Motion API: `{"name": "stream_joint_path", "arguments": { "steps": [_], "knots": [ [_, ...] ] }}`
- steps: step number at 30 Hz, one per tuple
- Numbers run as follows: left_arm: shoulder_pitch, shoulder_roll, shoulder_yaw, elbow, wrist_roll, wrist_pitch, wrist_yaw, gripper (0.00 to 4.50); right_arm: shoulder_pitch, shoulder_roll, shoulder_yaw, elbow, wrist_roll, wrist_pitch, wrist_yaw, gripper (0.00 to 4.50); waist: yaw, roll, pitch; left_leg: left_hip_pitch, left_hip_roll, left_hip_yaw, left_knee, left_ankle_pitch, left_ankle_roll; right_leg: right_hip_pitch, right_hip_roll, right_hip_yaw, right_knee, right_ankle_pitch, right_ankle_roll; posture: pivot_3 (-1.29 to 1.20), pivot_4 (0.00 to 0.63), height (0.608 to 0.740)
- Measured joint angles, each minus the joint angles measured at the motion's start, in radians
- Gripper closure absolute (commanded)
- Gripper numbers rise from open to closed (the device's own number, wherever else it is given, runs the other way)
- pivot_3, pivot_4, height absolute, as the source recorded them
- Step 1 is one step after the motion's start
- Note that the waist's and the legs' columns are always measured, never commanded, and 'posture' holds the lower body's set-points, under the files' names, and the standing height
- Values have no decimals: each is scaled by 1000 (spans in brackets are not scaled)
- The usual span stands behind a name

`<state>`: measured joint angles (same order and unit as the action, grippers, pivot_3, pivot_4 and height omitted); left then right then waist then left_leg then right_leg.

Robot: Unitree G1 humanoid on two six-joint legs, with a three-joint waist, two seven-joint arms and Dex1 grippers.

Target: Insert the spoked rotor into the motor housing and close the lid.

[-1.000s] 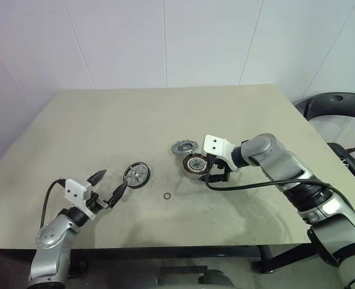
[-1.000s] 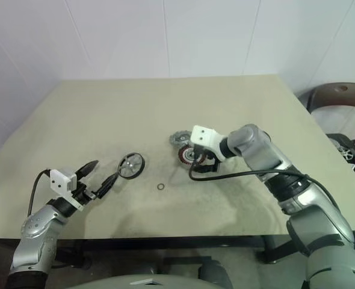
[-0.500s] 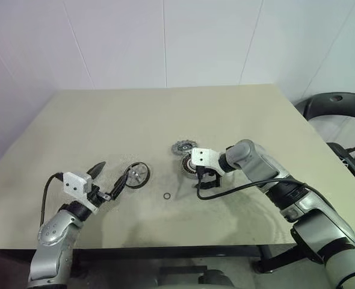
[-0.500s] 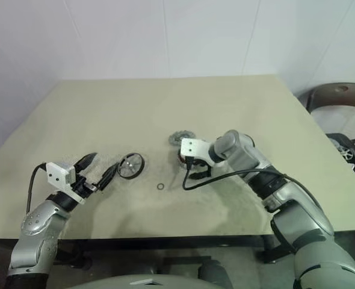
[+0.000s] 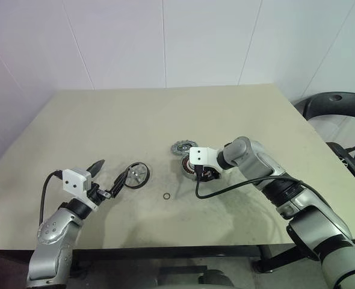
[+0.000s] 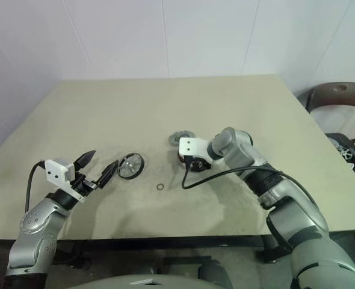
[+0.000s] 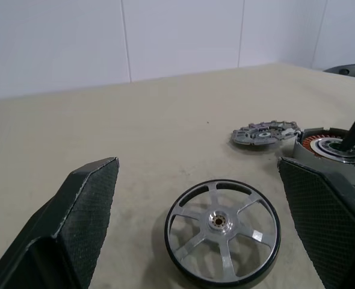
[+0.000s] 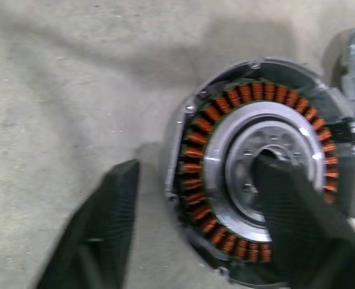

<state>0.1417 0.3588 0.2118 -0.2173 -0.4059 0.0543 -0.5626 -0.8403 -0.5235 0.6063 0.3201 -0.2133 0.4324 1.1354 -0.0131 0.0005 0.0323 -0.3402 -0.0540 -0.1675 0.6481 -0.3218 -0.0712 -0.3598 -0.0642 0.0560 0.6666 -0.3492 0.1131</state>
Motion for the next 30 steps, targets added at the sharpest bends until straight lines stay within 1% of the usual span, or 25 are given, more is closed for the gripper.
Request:
{"name": "stream_joint_path", "arguments": {
  "steps": [1, 2, 7, 11, 14, 17, 20, 22, 30],
  "knots": [
    [-2, 0, 0, 0, 0, 2, 1, 0, -5, 5, -1, -1, 0, -4, 10, 2620, -2, 0, 0, 0, 0, 0, 0, 0, 0, 0, 0, 0, 0, 0, 0, 0, 0, 740],
    [-7, 0, -1, 0, 0, 4, 1, 0, -5, 8, -1, -1, -1, -4, 11, 2645, -3, 0, 0, 0, 0, 0, 0, 0, 0, 0, 0, 0, 0, 0, 0, 0, 0, 740],
    [-15, 0, 0, 0, 0, 7, 2, 0, -4, 0, -2, -32, -5, 26, 41, 2657, -1, 0, 0, 0, 0, 0, 0, -1, 2, 0, 0, 0, 1, 0, -1, 0, 0, 740],
    [-19, 0, -2, -2, 0, 8, 3, 0, 32, -32, -2, -181, 23, 128, 125, 2697, 0, 0, 0, -4, 0, 0, 0, 0, -1, -5, 0, 0, 0, 0, -1, 0, 0, 740],
    [-18, 0, -2, -4, 0, 9, 3, 0, 65, -67, -1, -311, 59, 229, 181, 2697, 1, 0, 0, -14, 0, 0, 2, 1, -1, -13, -1, 0, 1, 1, 0, 0, 0, 740],
    [-18, 0, -2, -4, 0, 9, 3, 0, 90, -90, -1, -411, 93, 337, 207, 2697, 2, 0, 0, -15, 0, 0, 2, 1, -2, -13, -1, 0, 1, 1, -1, 0, 0, 740],
    [-19, 0, -2, -4, 0, 9, 1, 0, 107, -93, -2, -485, 127, 458, 198, 2697, 1, 0, 0, -15, 0, 0, 2, 1, -2, -13, -1, 0, 1, 1, -1, 0, 0, 740],
    [-19, -1, -2, -4, 1, 9, 1, 0, 109, -93, -3, -502, 142, 508, 176, 2697, 2, 0, 0, -14, 0, 0, 2, 1, -2, -13, -1, 0, 1, 1, -1, 0, 0, 740],
    [-21, -6, -3, -1, 2, 8, 1, 0, 157, -88, -32, -556, 180, 578, 54, 2697, 3, -1, -1, -13, 0, 0, 4, 1, -1, -12, 0, 0, 2, 3, 0, 0, 0, 740]
  ]
}}
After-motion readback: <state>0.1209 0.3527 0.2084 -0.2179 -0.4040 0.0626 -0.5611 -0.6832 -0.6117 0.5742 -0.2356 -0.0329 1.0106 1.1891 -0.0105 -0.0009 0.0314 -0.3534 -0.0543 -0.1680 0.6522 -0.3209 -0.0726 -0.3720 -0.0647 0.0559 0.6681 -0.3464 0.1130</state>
